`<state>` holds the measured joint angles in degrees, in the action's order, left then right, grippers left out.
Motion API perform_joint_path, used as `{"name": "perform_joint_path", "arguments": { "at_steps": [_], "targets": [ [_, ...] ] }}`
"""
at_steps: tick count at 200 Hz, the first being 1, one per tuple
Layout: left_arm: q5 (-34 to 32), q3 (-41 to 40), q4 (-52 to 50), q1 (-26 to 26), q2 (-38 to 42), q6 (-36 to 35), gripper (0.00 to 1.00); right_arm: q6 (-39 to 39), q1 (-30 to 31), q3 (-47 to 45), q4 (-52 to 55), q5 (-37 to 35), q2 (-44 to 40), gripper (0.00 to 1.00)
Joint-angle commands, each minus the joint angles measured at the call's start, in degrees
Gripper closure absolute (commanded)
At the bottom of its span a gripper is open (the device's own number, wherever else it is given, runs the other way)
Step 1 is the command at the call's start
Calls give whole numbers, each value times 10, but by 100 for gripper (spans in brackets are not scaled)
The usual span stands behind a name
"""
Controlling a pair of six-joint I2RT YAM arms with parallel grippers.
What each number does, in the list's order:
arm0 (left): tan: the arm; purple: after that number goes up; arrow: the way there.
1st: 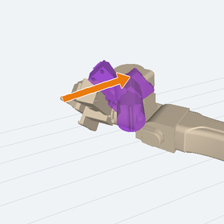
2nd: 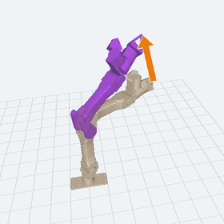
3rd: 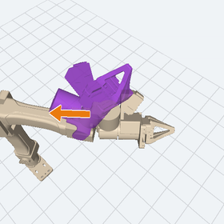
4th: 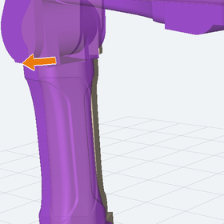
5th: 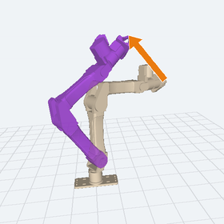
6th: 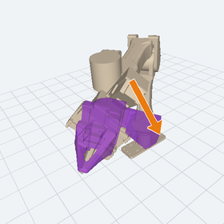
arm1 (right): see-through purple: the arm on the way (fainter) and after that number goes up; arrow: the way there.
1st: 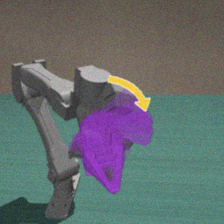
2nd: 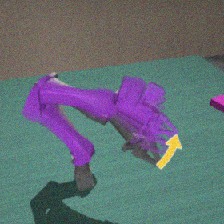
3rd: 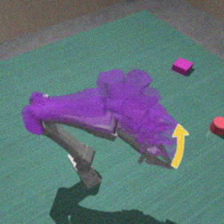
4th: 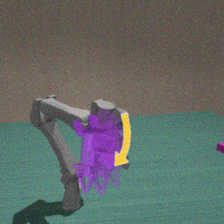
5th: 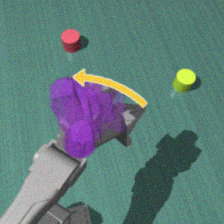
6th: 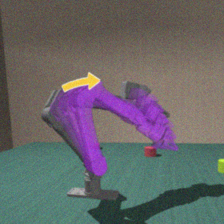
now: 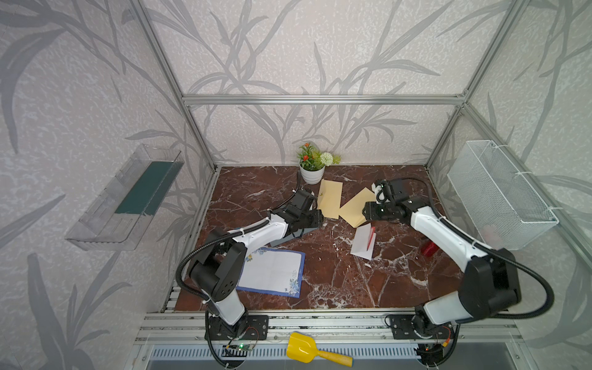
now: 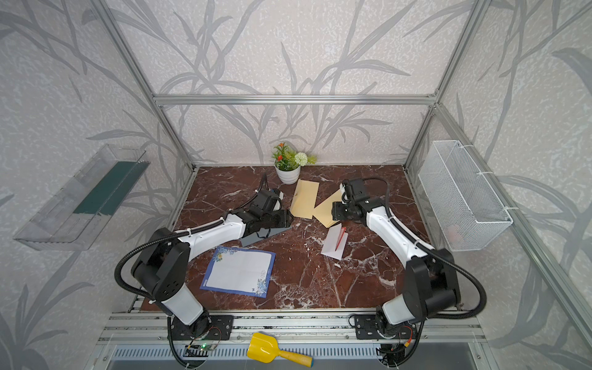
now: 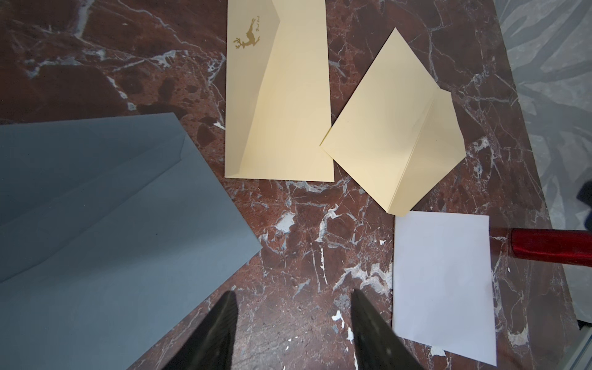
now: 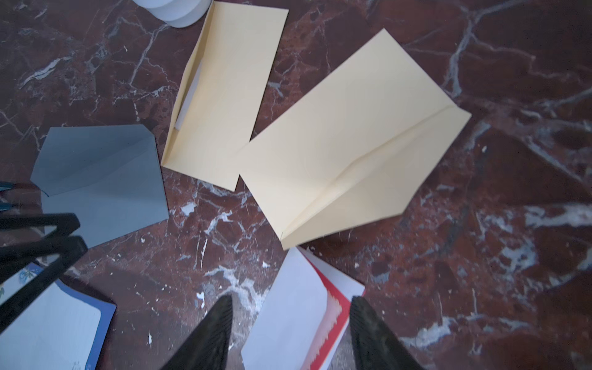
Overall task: Fold the letter paper in half and place it into the envelope
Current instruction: Pick up the letter paper from the center of the board.
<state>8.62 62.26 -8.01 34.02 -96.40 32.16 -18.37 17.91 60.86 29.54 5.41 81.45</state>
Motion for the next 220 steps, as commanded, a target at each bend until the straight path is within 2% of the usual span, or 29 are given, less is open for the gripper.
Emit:
{"name": "perform_joint_path", "arguments": {
  "at_steps": [1, 22, 49, 122, 142, 160, 182, 220],
  "targets": [
    [-5, -6, 8, -2, 24, 2, 44, -58, 3, -75, 26, -5, -61, 30],
    [-7, -8, 7, -2, 30, -3, 44, -93, 5, -148, 23, 8, -124, 23],
    [-11, -14, 8, -2, 37, -3, 44, -130, 12, -197, 4, 37, -156, 21],
    [-16, -35, 8, -2, 53, 2, 44, -177, 29, -217, -93, 74, -89, 23],
    [-15, -39, 11, -2, 56, 3, 44, -191, 29, -215, -122, 86, -54, 33],
    [-15, -39, 9, -2, 59, 3, 44, -205, 30, -216, -147, 97, -25, 51],
    [-15, -41, 7, -3, 60, 4, 44, -213, 29, -220, -164, 99, -3, 66],
    [4, -52, 30, -13, 61, 22, 43, -202, 30, -218, -143, 103, -25, 92]
  ]
}}
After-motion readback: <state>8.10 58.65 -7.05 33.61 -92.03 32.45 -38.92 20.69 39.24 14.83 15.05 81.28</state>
